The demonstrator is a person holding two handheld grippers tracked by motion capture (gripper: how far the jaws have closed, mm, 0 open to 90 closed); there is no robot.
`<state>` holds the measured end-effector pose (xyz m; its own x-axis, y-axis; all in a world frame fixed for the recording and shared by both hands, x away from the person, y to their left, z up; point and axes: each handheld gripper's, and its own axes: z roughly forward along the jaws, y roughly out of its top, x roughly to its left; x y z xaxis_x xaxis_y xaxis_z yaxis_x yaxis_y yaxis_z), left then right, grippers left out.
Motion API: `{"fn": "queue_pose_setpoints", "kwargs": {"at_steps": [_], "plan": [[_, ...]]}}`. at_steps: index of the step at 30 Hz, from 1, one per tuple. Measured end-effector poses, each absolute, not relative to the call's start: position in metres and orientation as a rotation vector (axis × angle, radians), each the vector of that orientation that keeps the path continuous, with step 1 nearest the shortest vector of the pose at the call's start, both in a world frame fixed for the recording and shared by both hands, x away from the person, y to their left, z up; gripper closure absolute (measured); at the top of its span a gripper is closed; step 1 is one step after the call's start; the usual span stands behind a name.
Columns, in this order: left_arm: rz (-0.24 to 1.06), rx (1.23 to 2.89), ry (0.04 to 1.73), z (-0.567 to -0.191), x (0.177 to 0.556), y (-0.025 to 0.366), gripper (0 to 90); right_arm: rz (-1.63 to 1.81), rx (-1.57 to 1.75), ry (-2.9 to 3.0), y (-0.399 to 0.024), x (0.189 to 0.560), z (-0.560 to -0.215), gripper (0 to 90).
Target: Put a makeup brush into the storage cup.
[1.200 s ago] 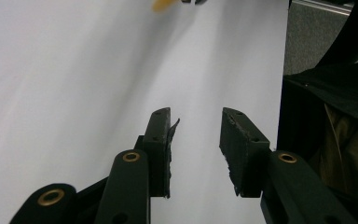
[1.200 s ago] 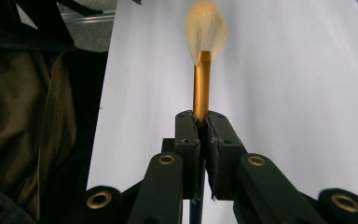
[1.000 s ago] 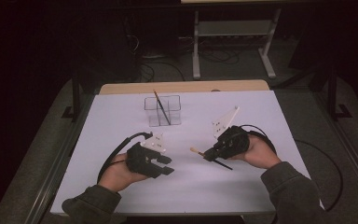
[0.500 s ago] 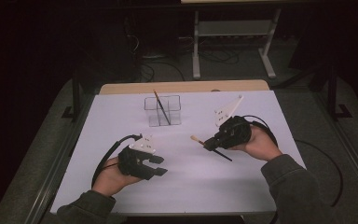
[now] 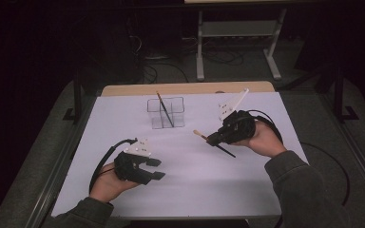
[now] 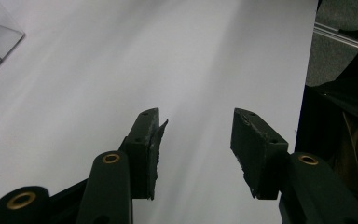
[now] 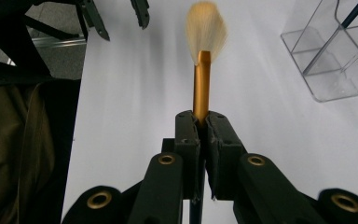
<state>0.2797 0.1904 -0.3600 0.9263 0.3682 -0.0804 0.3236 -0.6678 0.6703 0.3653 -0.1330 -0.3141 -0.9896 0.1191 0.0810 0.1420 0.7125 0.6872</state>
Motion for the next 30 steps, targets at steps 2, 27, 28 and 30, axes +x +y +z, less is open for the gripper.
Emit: {"fn": "queue_pose_setpoints", "kwargs": {"at_steps": [2,27,28,30], "plan": [[0.084,2.348,0.492,-0.360,0.280,0.192,51.3,-1.165,-0.216,-2.878,-0.133,0.367,-0.313,83.0],[0.098,2.285,0.566,-0.371,0.277,0.218,45.6,-1.170,-0.254,-2.889,-0.124,0.385,-0.299,83.0],[0.096,2.280,0.569,-0.372,0.277,0.219,45.6,-1.167,-0.256,-2.895,-0.124,0.385,-0.299,83.0],[0.095,2.281,0.575,-0.373,0.277,0.221,45.1,-1.167,-0.259,-2.894,-0.123,0.387,-0.298,83.0]]}}
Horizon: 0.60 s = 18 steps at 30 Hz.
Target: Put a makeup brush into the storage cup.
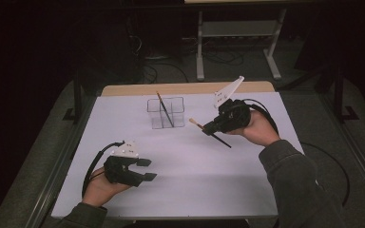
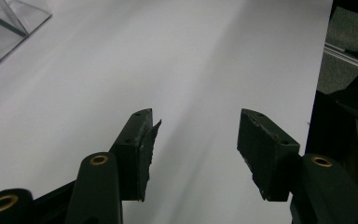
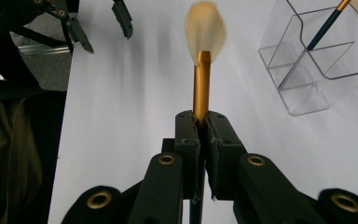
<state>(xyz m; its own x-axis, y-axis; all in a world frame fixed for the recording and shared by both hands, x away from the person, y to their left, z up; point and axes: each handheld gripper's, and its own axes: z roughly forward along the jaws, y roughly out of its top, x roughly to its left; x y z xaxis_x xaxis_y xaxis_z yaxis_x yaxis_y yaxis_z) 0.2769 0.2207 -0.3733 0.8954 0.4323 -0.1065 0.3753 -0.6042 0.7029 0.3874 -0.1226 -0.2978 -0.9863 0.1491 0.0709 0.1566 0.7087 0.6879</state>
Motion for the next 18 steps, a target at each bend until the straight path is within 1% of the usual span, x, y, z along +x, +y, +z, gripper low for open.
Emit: {"fn": "queue_pose_setpoints", "kwargs": {"at_steps": [18], "plan": [[0.129,2.249,0.625,-0.386,0.275,0.236,41.5,-1.201,-0.285,-2.906,-0.111,0.410,-0.294,83.0]]}}
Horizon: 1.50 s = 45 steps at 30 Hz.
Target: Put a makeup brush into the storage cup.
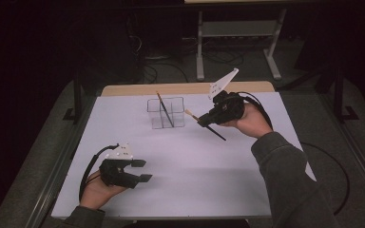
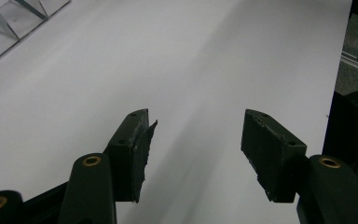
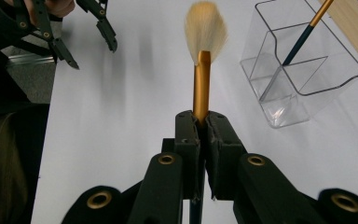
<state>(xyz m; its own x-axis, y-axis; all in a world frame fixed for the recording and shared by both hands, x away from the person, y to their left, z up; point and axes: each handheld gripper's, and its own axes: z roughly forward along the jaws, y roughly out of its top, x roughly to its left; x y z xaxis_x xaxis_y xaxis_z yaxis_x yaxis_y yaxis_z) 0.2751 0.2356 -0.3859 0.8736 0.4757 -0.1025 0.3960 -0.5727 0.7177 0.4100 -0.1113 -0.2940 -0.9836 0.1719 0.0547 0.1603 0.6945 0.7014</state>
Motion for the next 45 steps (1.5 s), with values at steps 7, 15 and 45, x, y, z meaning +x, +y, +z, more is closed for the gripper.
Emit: {"fn": "queue_pose_setpoints", "kwargs": {"at_steps": [7,15,45], "plan": [[0.138,2.247,0.631,-0.389,0.274,0.238,39.6,1.181,0.306,2.868,-0.103,0.417,-0.290,83.0],[0.145,2.250,0.612,-0.389,0.272,0.240,38.6,1.198,0.320,2.844,-0.090,0.426,-0.285,83.0],[0.158,2.203,0.658,-0.391,0.273,0.246,32.3,1.219,0.368,2.767,-0.059,0.460,-0.274,83.0]]}}
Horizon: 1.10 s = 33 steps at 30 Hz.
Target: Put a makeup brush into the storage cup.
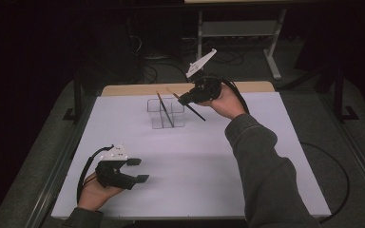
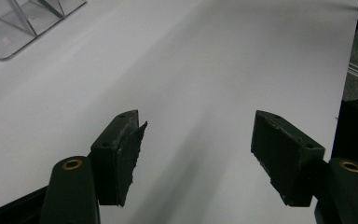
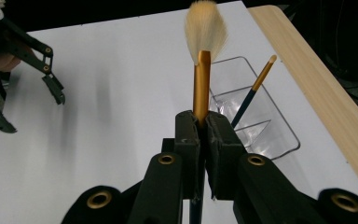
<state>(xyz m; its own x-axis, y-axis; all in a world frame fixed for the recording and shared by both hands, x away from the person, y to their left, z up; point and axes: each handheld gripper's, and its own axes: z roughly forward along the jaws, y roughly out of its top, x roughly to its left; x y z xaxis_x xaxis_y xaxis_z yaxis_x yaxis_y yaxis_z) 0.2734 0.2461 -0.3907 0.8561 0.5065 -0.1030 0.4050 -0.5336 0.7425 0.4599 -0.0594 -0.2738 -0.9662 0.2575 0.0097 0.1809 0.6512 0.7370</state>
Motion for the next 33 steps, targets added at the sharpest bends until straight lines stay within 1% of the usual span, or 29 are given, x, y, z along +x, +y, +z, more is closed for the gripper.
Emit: {"fn": "queue_pose_setpoints", "kwargs": {"at_steps": [33], "plan": [[0.174,2.203,0.663,-0.392,0.272,0.249,29.9,1.277,0.428,2.693,-0.010,0.503,-0.273,83.0]]}}
